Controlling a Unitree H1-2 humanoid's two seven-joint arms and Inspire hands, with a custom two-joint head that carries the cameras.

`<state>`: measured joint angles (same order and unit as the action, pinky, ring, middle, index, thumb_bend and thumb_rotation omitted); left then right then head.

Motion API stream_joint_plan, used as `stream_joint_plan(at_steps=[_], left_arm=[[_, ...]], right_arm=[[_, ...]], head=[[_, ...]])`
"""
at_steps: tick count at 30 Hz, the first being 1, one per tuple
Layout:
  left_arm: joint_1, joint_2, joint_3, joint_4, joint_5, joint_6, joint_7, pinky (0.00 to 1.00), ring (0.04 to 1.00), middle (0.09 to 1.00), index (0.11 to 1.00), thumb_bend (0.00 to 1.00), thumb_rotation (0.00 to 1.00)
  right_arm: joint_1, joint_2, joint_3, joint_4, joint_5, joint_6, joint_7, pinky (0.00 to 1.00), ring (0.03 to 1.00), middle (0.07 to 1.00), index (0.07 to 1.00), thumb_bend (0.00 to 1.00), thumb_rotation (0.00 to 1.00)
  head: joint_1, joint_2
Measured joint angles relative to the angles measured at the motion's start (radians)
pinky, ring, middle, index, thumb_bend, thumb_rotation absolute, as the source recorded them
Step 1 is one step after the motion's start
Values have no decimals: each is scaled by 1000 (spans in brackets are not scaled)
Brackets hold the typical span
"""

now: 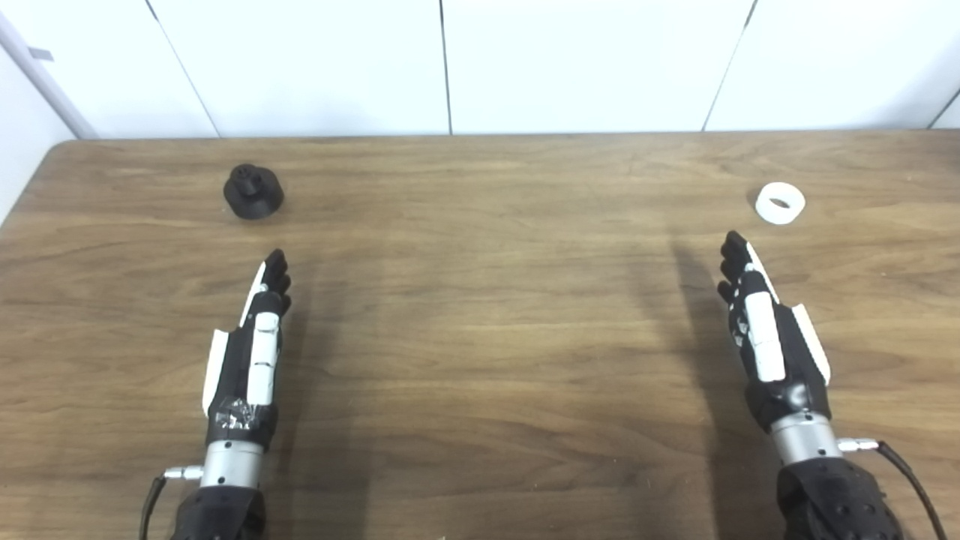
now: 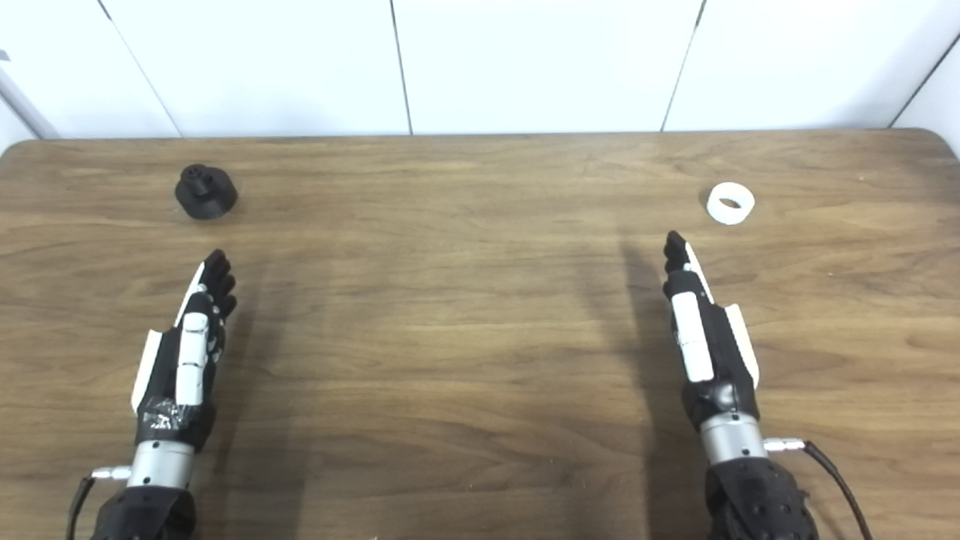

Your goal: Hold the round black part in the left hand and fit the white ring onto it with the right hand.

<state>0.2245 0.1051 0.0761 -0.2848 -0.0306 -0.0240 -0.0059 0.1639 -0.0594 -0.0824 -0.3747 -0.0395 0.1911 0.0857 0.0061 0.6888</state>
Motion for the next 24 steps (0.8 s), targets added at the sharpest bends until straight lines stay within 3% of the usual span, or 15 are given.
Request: stream_joint_plan(at_steps=[14,18,21,23,24], left_arm=[[0,0,-2,0,1,0,0,1000,1000,1000,1000,442,1000],[0,-1,-7,0,7,0,1,1000,1000,1000,990,436,992],[0,-2,-16,0,30,0,3,1000,1000,1000,992,445,986],[0,-4,-23,1,42,-3,6,1000,1000,1000,988,461,978],[0,-4,-27,3,45,-8,8,1000,1000,1000,984,474,965]], right_arm=[[0,0,3,6,1,-3,0,1000,1000,986,976,569,1000],[0,0,3,7,1,-12,0,1000,1000,986,980,556,1000],[2,-2,2,7,1,-13,2,1000,1000,993,986,541,1000],[2,-2,0,14,5,-23,3,1000,1000,993,988,525,1000],[2,-3,-1,23,8,-32,4,1000,1000,996,993,520,1000]], head=[[14,-11],[80,-37],[126,-69],[170,-116],[170,-117]])
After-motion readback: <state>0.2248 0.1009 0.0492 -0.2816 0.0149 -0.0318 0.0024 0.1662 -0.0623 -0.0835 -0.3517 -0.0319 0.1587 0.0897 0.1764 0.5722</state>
